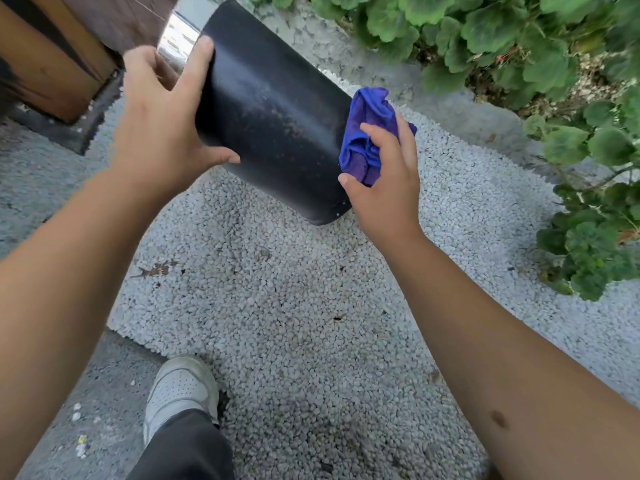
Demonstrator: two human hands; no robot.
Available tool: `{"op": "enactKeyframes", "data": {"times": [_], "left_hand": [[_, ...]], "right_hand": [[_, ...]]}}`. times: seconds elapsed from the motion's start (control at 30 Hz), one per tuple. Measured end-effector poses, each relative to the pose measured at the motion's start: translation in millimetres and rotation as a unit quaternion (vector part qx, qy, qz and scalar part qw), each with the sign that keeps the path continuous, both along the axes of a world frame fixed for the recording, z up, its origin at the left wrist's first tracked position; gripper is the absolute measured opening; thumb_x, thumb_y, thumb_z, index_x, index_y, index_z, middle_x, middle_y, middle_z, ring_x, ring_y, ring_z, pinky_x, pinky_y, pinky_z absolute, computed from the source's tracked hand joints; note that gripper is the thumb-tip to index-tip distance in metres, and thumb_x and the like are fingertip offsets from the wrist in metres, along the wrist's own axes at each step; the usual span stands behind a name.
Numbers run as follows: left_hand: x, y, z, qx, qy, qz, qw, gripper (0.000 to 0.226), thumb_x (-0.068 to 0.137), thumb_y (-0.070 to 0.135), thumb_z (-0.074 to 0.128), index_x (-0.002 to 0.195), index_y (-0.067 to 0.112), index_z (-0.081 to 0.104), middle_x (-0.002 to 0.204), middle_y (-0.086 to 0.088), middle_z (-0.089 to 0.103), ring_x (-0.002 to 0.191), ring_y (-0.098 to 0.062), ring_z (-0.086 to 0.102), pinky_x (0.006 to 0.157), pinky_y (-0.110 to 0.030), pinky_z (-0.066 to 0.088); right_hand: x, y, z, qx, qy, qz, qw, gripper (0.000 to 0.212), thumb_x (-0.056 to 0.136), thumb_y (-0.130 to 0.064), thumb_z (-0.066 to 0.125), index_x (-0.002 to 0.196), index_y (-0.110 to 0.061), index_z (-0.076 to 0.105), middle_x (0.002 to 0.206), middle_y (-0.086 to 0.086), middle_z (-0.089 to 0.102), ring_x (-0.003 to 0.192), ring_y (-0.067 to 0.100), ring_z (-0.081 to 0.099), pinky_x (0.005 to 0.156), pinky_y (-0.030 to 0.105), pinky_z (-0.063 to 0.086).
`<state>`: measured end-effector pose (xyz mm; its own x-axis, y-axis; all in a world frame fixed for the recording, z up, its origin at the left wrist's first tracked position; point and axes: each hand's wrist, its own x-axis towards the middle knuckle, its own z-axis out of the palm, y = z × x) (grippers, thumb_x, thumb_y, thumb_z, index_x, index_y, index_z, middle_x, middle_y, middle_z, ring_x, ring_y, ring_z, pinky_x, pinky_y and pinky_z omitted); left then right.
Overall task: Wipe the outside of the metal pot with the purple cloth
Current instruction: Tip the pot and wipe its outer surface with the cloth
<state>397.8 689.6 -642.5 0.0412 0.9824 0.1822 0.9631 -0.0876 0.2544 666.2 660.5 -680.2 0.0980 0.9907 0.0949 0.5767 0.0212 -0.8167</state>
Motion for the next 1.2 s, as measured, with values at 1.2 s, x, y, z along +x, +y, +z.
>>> {"op": "enactKeyframes", "data": {"times": [1.2], "left_hand": [[76,55,41,-0.054,0.101,-0.096,0.989,0.096,0.059,0.051,0.082,0.139,0.028,0.034,0.107,-0.022,0.062,0.094,-0.043,0.055,0.075,-0.05,0.041]], "right_hand": [[25,-26,-25,-0.004,-0.08,-0.074,0.994,0.042,0.087,-0.011,0.06,0.129,-0.018,0.055,0.147,0.011,0.039,0.106,-0.029,0.034,0.077,-0.003,0.031]]}}
